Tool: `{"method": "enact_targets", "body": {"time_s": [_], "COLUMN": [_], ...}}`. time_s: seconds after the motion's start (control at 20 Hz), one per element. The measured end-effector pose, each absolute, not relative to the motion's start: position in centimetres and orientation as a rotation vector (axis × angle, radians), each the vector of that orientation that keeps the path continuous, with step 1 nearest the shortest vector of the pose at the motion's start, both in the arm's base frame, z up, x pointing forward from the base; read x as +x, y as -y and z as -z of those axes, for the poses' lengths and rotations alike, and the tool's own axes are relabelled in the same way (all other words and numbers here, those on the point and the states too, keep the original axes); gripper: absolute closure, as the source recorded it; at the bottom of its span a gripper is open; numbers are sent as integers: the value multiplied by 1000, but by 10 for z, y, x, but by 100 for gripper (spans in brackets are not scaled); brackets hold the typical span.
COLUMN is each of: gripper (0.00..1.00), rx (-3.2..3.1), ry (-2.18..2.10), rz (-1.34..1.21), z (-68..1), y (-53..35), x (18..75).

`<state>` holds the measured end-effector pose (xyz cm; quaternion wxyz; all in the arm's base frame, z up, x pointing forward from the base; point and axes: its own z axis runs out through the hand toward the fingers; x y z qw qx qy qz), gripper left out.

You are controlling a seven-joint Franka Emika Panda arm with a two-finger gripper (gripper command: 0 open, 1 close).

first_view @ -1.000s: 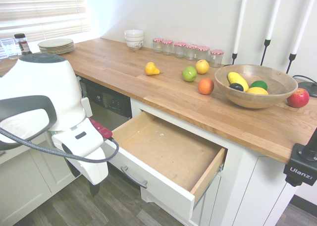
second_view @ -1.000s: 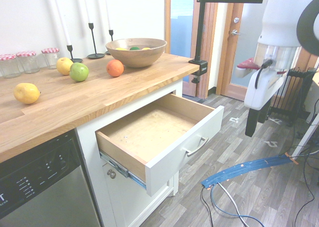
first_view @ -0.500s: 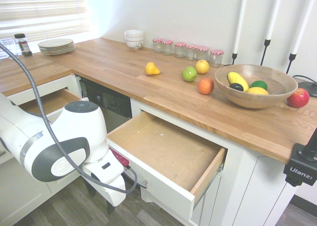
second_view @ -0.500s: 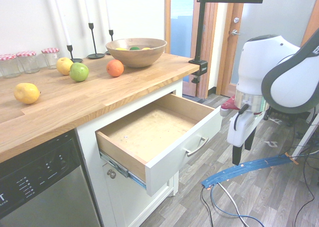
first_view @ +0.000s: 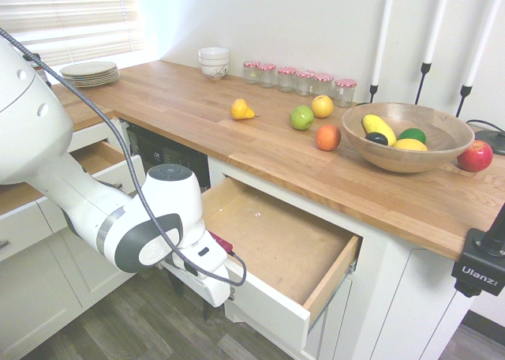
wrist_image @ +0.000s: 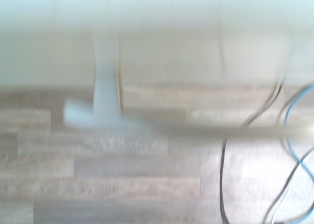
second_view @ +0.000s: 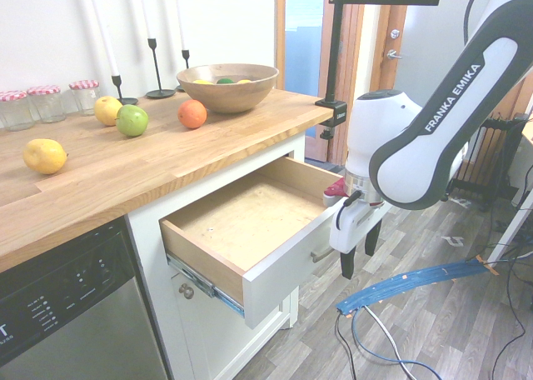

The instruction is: Close the drawer

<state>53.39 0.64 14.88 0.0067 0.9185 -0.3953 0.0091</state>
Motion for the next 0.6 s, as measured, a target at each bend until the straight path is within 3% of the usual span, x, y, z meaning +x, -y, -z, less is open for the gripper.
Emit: {"method": "enact_targets", "body": {"time_s": [0.6], "gripper": [100], "rx": [2883], "ry": [1261], "rz": [-53], "z": [-146], "y": [-4], "x": [535]}}
